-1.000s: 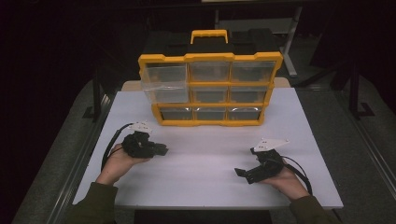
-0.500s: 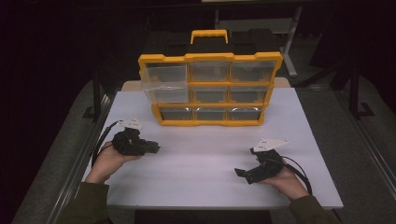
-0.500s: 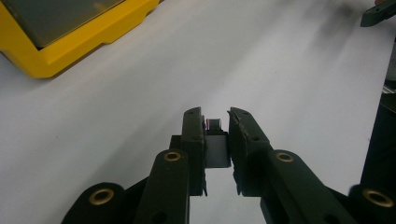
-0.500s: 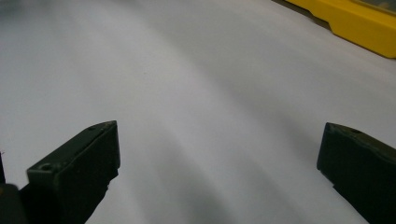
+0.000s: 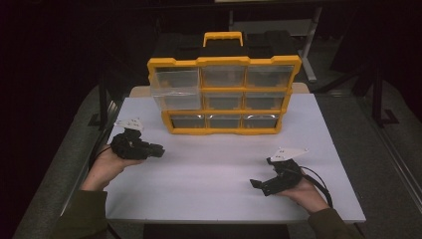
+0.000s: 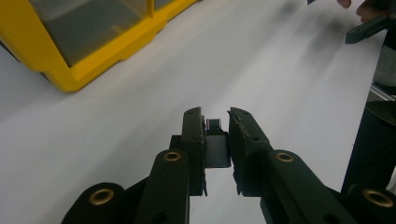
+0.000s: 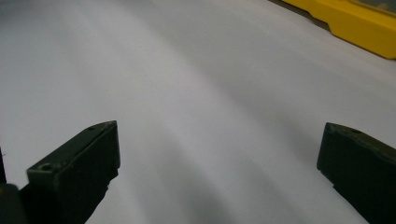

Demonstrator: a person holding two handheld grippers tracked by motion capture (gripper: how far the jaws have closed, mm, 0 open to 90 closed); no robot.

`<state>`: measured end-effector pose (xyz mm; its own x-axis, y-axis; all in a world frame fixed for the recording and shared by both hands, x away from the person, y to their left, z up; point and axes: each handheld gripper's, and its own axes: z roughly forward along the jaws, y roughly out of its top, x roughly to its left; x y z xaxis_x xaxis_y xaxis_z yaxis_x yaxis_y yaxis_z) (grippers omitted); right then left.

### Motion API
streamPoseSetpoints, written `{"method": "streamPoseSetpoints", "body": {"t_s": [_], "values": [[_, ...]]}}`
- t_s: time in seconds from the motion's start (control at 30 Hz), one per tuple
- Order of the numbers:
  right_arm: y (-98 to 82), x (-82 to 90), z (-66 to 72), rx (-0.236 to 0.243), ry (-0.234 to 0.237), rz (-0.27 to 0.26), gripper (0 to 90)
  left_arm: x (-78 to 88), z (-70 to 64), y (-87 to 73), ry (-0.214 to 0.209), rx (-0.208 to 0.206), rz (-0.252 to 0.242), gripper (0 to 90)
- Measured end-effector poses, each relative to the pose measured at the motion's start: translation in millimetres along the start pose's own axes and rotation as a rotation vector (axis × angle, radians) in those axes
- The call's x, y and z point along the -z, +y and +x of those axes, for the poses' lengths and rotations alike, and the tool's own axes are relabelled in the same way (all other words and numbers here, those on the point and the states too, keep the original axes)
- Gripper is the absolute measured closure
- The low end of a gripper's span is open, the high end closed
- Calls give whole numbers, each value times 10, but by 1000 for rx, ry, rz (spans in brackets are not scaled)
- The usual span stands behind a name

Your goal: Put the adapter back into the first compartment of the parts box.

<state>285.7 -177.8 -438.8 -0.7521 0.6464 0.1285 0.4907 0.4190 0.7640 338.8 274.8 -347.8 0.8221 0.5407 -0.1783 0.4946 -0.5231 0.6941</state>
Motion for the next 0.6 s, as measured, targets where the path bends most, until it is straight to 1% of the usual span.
{"method": "streamPoseSetpoints", "body": {"t_s": [0.1, 0.13, 0.17, 0.6], "values": [[2, -1, 0, -3, 0, -1, 0, 72, -5, 59, 2, -7, -8, 765], [2, -1, 0, -3, 0, -1, 0, 72, -5, 59, 2, -7, -8, 765], [2, -2, 2, -5, 0, 0, 0, 105, -7, 92, 6, -7, -16, 765], [0, -2, 1, -1, -2, -2, 0, 311, -14, 277, 15, -28, -24, 765]]}}
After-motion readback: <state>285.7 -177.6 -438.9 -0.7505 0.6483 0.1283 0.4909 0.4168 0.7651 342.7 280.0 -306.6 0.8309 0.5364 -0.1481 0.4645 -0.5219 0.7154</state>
